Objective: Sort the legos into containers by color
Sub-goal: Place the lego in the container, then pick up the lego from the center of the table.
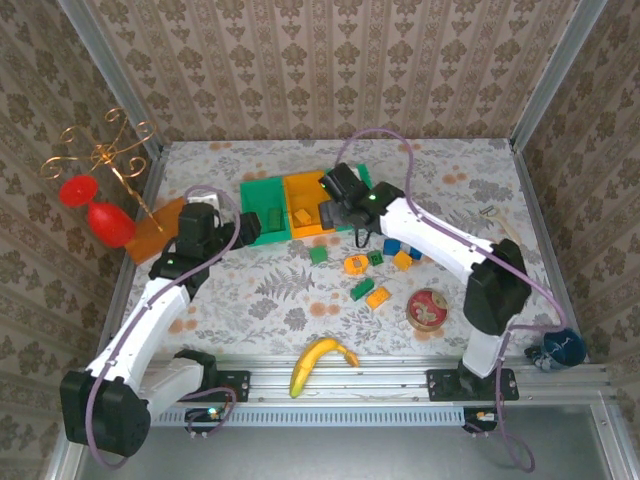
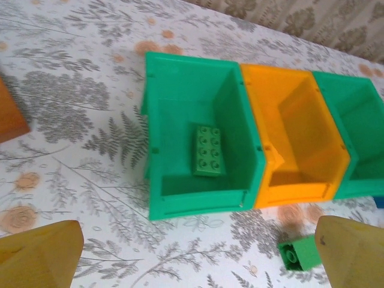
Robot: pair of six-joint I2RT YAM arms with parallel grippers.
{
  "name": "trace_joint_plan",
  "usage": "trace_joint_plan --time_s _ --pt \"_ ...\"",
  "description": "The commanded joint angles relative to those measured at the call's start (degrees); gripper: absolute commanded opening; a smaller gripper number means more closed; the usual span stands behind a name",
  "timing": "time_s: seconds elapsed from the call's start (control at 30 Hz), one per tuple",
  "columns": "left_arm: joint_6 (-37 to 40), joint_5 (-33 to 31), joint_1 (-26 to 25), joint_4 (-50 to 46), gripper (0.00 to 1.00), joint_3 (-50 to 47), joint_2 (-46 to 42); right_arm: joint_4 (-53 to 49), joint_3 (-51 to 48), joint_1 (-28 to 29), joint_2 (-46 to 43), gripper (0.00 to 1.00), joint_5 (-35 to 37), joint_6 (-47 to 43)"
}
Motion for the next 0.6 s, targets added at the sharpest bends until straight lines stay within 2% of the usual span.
trace_joint_plan --time_s 0.0,0.03,0.23,0.57 --pt "3.11 0.38 -3.49 -2.41 1.0 2.29 1.87 0.72 -5.38 -0.77 -6.24 0.96 1.78 4.86" --pt "3.5 -0.36 -4.99 -3.01 1.0 2.77 2.77 0.52 -7.08 -1.03 -7.85 1.0 1.81 5.55" --pt "4.45 -4.24 -14.5 -2.57 1.0 4.76 8.12 -1.14 -16.78 -3.28 -16.17 1.0 1.72 9.92" --pt "3.64 -7.1 -23.35 -1.29 1.0 8.78 18.68 -3.5 -25.18 -7.08 -23.13 1.0 2.25 13.99"
